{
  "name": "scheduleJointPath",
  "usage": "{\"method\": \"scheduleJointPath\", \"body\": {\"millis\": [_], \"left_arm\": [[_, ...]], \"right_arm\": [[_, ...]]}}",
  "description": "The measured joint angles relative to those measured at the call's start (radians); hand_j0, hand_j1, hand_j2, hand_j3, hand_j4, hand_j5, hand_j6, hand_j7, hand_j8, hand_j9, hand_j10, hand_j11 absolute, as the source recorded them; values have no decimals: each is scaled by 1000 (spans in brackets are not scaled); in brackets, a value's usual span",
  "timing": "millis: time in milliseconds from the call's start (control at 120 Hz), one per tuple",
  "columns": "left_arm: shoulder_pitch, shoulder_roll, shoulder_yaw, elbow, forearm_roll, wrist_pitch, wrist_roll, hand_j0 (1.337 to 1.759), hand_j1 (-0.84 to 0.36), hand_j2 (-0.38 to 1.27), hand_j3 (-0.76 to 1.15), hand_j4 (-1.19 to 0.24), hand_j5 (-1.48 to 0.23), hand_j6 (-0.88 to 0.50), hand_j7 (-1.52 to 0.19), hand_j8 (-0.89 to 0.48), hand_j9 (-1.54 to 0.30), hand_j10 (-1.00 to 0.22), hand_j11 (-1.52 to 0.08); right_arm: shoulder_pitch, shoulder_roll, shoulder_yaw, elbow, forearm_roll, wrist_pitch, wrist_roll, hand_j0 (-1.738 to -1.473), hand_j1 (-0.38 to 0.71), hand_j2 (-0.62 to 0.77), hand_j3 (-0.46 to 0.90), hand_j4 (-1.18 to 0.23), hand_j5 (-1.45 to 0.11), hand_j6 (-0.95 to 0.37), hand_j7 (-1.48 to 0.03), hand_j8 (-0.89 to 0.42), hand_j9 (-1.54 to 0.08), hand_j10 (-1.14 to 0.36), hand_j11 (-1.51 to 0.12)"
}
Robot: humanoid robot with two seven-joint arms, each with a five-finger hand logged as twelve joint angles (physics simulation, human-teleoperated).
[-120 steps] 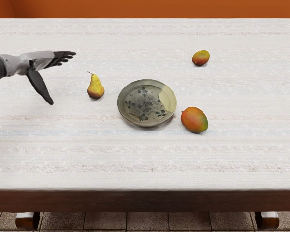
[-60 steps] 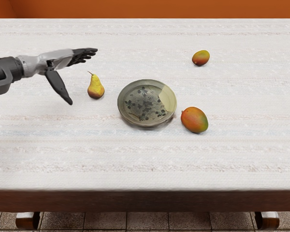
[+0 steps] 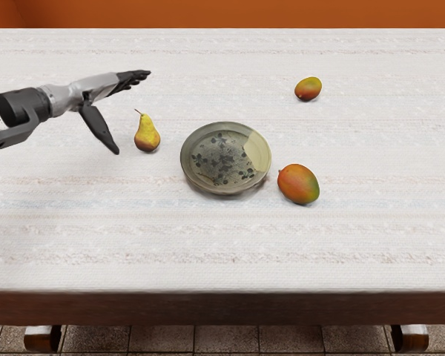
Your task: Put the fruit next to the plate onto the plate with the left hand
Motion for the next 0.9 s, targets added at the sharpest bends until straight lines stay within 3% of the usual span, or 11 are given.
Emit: {"method": "scheduleJointPath", "body": {"millis": [417,600,900], "left_arm": [[23,-25,49,24,-5,46,-5,1658,349,3,0,-4,-1,-5,0,-5,0,-3,0],[25,-32,50,18,-10,42,-72,1658,349,3,0,-5,-1,-6,0,-5,0,-3,0],[35,-42,50,17,-11,41,-89,1658,349,3,0,-4,-1,-5,0,-5,0,-3,0]], "right_arm": [[0,0,0,0,0,0,0,-1658,-316,-6,0,-27,-35,-27,-35,-27,-35,-27,-35],[-1,0,0,0,0,0,0,-1658,-317,-6,0,-27,-35,-27,-35,-27,-35,-27,-35],[-1,0,0,1,0,0,0,-1658,-316,-6,0,-27,-35,-27,-35,-27,-35,-27,-35]]}}
